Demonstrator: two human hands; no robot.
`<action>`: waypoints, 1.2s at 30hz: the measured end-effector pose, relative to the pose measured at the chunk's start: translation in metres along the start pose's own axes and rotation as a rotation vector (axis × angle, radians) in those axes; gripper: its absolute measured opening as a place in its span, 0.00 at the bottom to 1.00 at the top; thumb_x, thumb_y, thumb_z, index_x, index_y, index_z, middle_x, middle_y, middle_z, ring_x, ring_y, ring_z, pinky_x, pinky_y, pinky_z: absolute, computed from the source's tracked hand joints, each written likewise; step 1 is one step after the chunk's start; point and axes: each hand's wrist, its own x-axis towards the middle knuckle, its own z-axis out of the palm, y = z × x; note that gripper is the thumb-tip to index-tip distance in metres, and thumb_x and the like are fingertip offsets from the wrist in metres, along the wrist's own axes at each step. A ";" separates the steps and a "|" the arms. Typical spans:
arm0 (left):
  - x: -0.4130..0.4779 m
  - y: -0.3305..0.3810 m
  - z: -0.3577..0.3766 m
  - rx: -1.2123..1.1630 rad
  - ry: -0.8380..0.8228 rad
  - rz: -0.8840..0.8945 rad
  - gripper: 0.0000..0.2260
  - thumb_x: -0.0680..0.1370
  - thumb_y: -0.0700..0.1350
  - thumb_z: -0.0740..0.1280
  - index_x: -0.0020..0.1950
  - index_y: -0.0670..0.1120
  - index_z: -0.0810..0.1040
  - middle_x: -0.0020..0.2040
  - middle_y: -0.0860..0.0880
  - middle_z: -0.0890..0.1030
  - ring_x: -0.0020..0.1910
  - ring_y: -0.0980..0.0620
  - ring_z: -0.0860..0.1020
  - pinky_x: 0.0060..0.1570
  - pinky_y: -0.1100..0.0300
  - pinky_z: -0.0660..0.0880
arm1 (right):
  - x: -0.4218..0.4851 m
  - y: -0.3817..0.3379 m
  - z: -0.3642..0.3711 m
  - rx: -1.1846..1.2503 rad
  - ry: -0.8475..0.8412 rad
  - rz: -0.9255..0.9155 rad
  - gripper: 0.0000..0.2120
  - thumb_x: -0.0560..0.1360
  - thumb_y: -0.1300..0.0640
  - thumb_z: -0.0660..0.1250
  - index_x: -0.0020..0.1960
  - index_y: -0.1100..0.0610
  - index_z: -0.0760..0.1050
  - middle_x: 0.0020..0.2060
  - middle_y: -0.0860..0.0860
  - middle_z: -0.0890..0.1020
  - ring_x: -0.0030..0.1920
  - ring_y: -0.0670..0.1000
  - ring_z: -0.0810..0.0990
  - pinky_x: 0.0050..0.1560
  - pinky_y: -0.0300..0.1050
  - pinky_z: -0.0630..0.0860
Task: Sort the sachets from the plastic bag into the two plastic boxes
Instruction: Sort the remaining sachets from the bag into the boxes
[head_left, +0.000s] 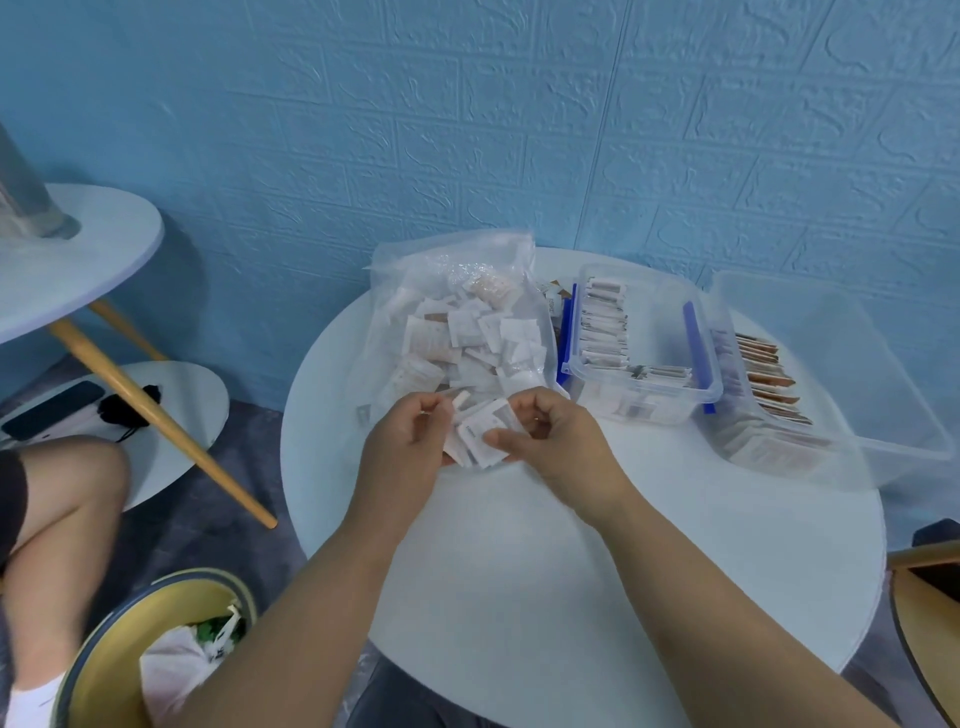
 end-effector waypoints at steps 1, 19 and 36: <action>-0.002 0.001 0.001 0.018 -0.040 0.014 0.03 0.77 0.47 0.65 0.48 0.53 0.78 0.46 0.54 0.82 0.45 0.56 0.81 0.44 0.64 0.78 | 0.000 0.001 0.002 -0.004 0.022 0.007 0.09 0.68 0.64 0.74 0.41 0.54 0.76 0.35 0.47 0.81 0.33 0.45 0.78 0.36 0.36 0.76; 0.013 -0.010 0.005 0.346 0.152 0.228 0.07 0.79 0.41 0.61 0.56 0.42 0.70 0.48 0.52 0.75 0.44 0.52 0.73 0.36 0.68 0.64 | 0.012 0.015 -0.008 -1.066 0.087 -0.059 0.30 0.77 0.48 0.61 0.74 0.54 0.55 0.75 0.53 0.57 0.72 0.55 0.59 0.68 0.45 0.58; 0.006 -0.018 0.000 0.249 0.226 0.209 0.08 0.79 0.43 0.62 0.58 0.43 0.70 0.49 0.52 0.76 0.45 0.53 0.75 0.42 0.64 0.72 | 0.026 0.018 -0.005 -0.672 0.168 -0.315 0.13 0.71 0.73 0.59 0.45 0.61 0.78 0.46 0.55 0.77 0.47 0.53 0.76 0.44 0.38 0.68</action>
